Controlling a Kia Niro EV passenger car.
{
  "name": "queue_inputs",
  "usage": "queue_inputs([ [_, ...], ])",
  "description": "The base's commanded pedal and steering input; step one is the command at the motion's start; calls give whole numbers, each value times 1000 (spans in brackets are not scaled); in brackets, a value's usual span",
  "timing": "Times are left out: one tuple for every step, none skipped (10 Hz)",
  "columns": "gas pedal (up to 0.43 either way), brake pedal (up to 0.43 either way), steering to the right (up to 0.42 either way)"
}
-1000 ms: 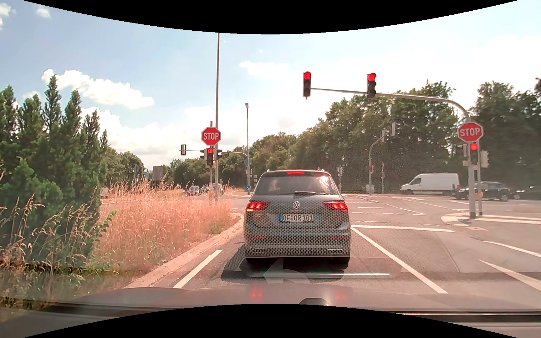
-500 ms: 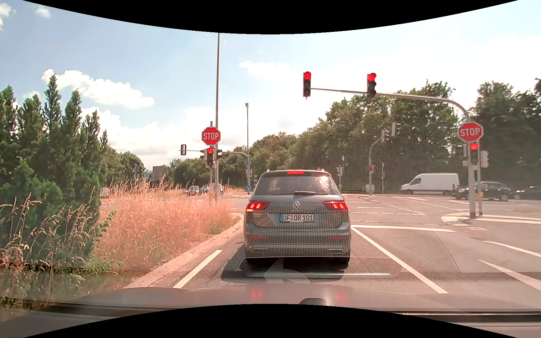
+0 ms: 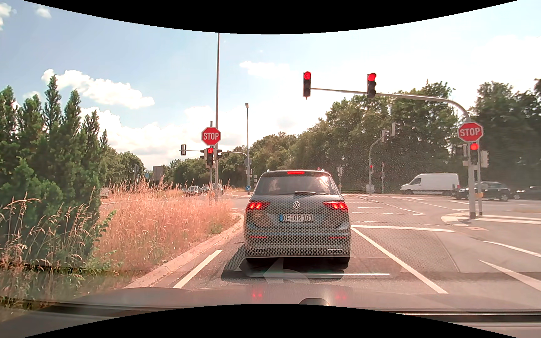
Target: Follow the waypoints while adhering to traffic rules and regulations
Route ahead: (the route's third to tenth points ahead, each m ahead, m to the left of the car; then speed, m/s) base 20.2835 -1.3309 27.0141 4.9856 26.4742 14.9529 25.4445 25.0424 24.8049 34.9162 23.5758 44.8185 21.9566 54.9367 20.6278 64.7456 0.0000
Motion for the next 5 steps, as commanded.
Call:
queue_inputs([
  [0,232,8],
  [0,232,8],
  [0,238,8],
  [0,238,8],
  [0,238,8],
])
